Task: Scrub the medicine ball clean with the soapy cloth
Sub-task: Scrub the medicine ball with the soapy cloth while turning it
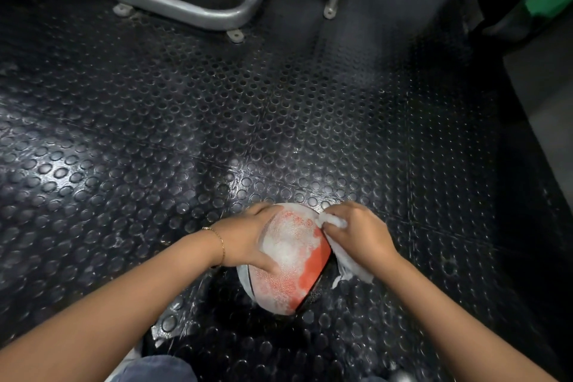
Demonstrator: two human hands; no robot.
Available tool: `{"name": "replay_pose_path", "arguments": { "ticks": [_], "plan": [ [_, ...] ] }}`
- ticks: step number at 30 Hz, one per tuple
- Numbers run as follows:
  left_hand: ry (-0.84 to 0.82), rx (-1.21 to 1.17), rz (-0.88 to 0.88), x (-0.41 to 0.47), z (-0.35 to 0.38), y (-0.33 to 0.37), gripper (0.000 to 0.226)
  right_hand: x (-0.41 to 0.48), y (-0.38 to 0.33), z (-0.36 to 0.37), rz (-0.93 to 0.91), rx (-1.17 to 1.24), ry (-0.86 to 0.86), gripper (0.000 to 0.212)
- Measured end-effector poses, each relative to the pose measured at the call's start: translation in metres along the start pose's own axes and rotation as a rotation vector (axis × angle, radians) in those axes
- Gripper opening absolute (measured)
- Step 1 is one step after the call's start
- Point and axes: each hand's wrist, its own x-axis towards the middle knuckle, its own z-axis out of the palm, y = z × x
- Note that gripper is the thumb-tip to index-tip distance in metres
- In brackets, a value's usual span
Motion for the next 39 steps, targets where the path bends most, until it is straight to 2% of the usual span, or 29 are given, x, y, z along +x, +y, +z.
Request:
{"name": "replay_pose_path", "arguments": {
  "ticks": [3,8,12,19,23,28,33,35,39],
  "plan": [
    [0.002,0.020,-0.002,0.003,-0.002,0.002,0.118,0.002,-0.001,0.000,0.045,-0.034,0.025,0.021],
    [0.000,-0.013,-0.002,0.003,-0.003,-0.001,0.118,-0.019,-0.008,0.005,-0.060,-0.037,0.031,0.025],
    [0.001,0.032,-0.009,0.003,0.000,0.004,0.116,-0.002,-0.002,0.002,-0.001,-0.064,0.057,0.015],
    [0.016,0.015,-0.018,0.001,0.001,0.000,0.114,-0.026,-0.013,0.005,-0.112,-0.048,0.072,0.030],
    [0.026,0.021,-0.058,0.003,0.003,0.006,0.112,-0.013,-0.011,-0.001,-0.043,-0.056,0.093,0.025],
    [0.003,-0.004,-0.098,0.010,-0.004,0.010,0.111,-0.029,-0.018,0.002,-0.137,-0.120,0.099,0.031],
    [-0.012,-0.010,-0.121,0.018,-0.007,0.019,0.109,-0.006,-0.006,-0.004,-0.062,-0.127,0.154,0.024],
    [-0.005,-0.022,-0.127,0.021,-0.010,0.020,0.109,-0.008,-0.006,-0.001,-0.101,-0.168,0.186,0.022],
    [-0.015,-0.059,-0.141,0.025,-0.013,0.017,0.109,-0.028,-0.005,0.008,-0.278,-0.205,0.211,0.037]
  ]
}}
